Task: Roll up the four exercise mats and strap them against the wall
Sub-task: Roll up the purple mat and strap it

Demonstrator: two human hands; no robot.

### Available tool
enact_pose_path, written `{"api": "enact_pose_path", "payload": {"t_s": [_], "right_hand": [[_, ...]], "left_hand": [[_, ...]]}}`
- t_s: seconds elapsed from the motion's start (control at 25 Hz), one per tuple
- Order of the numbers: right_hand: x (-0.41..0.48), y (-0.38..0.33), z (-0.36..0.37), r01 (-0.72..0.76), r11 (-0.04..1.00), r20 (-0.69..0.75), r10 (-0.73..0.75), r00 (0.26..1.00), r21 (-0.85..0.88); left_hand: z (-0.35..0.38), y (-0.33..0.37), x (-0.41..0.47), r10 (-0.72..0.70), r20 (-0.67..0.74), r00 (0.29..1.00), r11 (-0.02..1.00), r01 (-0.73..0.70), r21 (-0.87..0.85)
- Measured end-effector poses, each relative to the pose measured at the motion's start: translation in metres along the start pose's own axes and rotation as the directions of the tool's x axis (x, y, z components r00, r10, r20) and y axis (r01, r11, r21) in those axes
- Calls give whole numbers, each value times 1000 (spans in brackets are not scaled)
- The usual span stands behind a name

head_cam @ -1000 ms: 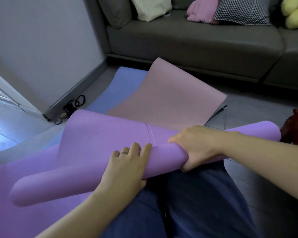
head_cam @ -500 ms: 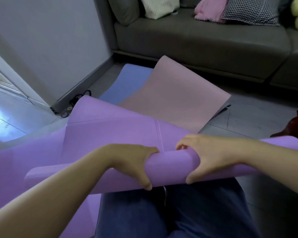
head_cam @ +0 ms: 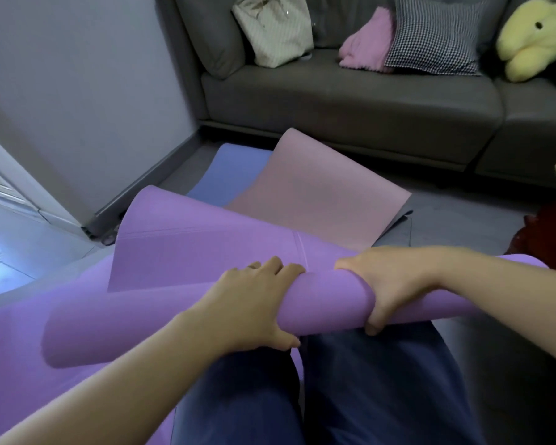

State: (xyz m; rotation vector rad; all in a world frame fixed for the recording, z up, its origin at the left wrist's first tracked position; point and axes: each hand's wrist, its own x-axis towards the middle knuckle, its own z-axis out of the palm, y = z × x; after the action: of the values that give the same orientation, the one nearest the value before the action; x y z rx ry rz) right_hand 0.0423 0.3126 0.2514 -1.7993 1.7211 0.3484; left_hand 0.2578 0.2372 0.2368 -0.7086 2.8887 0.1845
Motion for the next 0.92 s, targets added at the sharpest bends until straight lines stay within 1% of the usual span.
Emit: {"api": "enact_pose_path", "payload": {"t_s": [0.08,0.2,0.28,0.4,0.44,0.48,0.52,0.56,0.6,0.64,0.68,0.72,0.76,0.8,0.84,0.88,0.92], "right_hand": [[-9,8,-2,-31,999,28,29,999,40],[-29,21,5,-82,996,-8,83,997,44],[-39,30,9,-112,992,-33,113,993,52],[-59,44,18,-198,976,-59,204,977,91],[-65,47,26,-222,970,-97,232,968,99],[-71,49,36,-238,968,-184,248,951,75],[-75,48,50,-250,968,-335,240,911,12],[-73,46,64,-260,961,-500,182,847,-90],[-69,42,77,-262,946,-632,86,770,-190],[-64,38,84,-271,932,-704,24,709,-241],[-57,34,85,-277,930,-722,19,692,-241],[-51,31,80,-285,932,-696,52,716,-223],[-46,25,70,-289,937,-640,101,762,-197],[-41,23,60,-288,943,-581,143,801,-164],[-37,23,52,-277,951,-540,162,826,-138],[-32,22,42,-254,961,-519,164,839,-107],[-27,23,33,-236,970,-488,178,854,-58]], "left_hand": [[2,11,5,43,-98,994,999,-43,3],[2,23,21,104,-154,983,993,-111,-38],[1,30,33,147,-140,979,988,-153,-32],[-5,42,55,232,-83,969,972,-234,-20],[-6,46,61,261,-65,963,965,-262,-18],[-8,50,67,284,-38,958,958,-285,-24],[-10,54,73,295,10,955,954,-294,-58],[-12,56,77,290,84,953,952,-279,-126],[-13,56,83,281,180,943,947,-242,-211],[-15,55,89,273,280,920,940,-193,-282],[-18,52,94,263,373,890,936,-142,-321],[-21,48,98,247,444,861,935,-92,-342],[-25,41,99,226,484,845,935,-49,-352],[-29,37,99,206,491,847,936,-24,-352],[-31,33,94,177,449,876,943,-20,-333],[-32,29,87,130,343,930,967,-42,-253],[-30,27,78,87,183,979,994,-72,-86]]}}
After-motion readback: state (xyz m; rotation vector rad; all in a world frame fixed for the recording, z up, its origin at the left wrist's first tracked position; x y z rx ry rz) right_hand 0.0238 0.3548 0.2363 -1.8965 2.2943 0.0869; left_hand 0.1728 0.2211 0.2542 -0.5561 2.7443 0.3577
